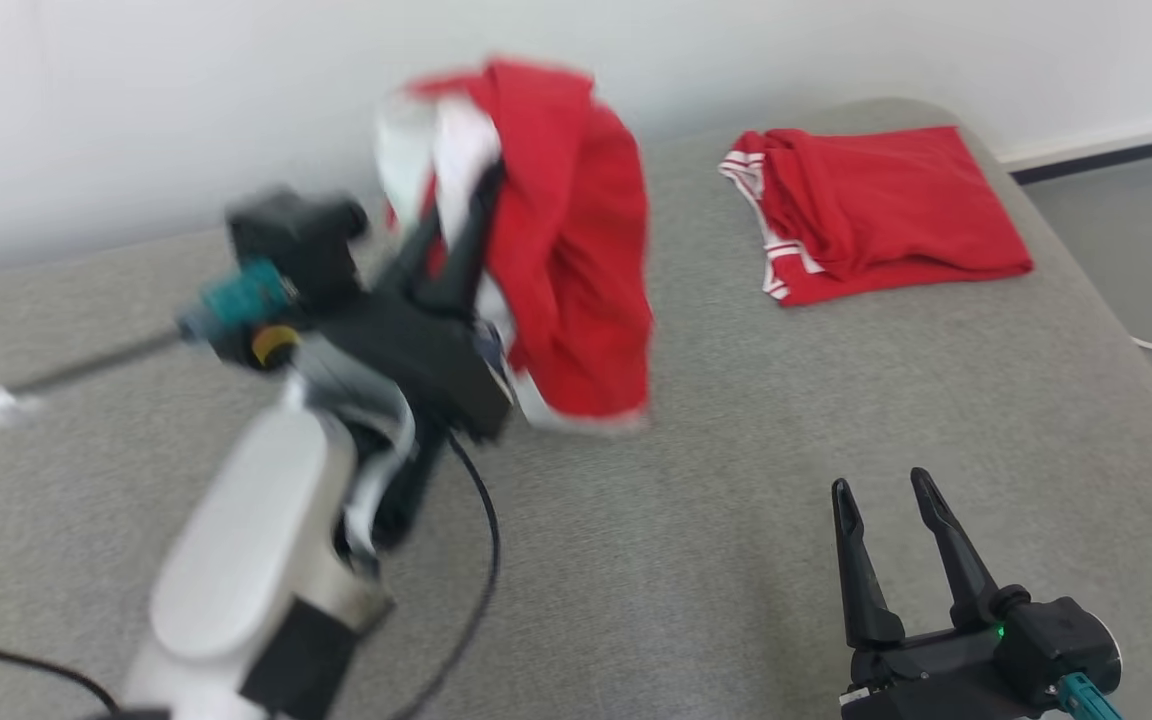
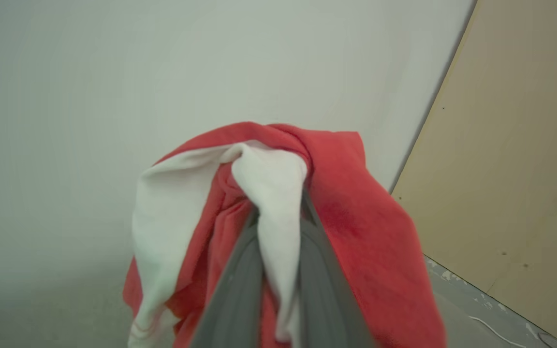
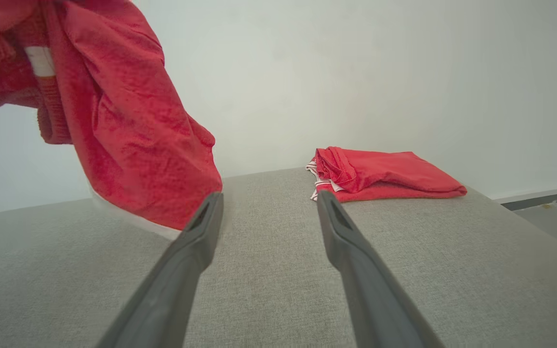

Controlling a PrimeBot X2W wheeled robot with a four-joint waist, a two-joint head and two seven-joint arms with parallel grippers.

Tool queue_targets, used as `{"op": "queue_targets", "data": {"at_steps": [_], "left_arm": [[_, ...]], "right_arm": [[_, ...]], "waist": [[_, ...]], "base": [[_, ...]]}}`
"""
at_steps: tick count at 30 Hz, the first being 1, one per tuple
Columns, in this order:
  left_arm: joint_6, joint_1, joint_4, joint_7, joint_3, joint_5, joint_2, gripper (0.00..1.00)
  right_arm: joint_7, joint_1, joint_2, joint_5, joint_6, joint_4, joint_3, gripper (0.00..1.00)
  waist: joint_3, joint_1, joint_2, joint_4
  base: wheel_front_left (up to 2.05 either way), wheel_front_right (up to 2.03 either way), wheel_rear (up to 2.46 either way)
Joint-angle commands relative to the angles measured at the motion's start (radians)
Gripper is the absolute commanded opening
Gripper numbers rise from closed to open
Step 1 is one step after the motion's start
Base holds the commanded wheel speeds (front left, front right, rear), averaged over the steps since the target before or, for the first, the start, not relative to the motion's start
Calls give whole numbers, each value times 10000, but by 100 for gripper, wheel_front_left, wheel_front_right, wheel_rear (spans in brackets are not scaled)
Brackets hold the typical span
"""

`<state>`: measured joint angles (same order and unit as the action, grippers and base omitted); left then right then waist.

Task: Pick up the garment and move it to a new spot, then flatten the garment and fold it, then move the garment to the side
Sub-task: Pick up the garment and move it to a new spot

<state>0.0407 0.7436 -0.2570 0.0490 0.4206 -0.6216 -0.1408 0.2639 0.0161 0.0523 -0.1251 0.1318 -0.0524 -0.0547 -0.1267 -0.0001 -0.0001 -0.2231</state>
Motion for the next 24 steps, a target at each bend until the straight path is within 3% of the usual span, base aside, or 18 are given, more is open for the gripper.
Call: {"op": "queue_targets", "data": {"at_steps": [1, 8, 14, 15, 16, 17, 24], "left_arm": [[-70, -517, -10, -23, 108, -96, 34, 0], [-161, -2084, -975, -379, 437, -280, 244, 0], [24, -2789, -2469, -1118, 836, -97, 365, 0], [25, -2791, -2637, -1290, 893, -17, 406, 29], [50, -2787, -2763, -1492, 956, 83, 429, 49], [79, -2783, -2882, -1658, 1010, 136, 457, 100], [-72, -2476, -3009, -2688, 1006, 587, 352, 100]], "right_arm": [[2, -74, -35, -84, -26, 1, -3, 100], [2, 69, -36, -172, -26, -103, -114, 100], [2, 218, -33, -172, -26, -212, -279, 100], [2, 217, -34, -163, -26, -232, -292, 100], [2, 208, -33, -143, -26, -250, -283, 100], [2, 172, -31, -123, -26, -268, -286, 100], [2, -138, -30, -32, -26, -305, -98, 100]], "waist": [[-48, 1, 1, -194], [-142, 1, 1, -89], [-38, 1, 1, 90], [2, 1, 1, 131], [69, 1, 1, 188], [133, 1, 1, 241], [670, 1, 1, 714]], "base": [[0, 0, 0], [0, 0, 0], [0, 0, 0], [0, 0, 0], [0, 0, 0], [0, 0, 0], [0, 0, 0]]}}
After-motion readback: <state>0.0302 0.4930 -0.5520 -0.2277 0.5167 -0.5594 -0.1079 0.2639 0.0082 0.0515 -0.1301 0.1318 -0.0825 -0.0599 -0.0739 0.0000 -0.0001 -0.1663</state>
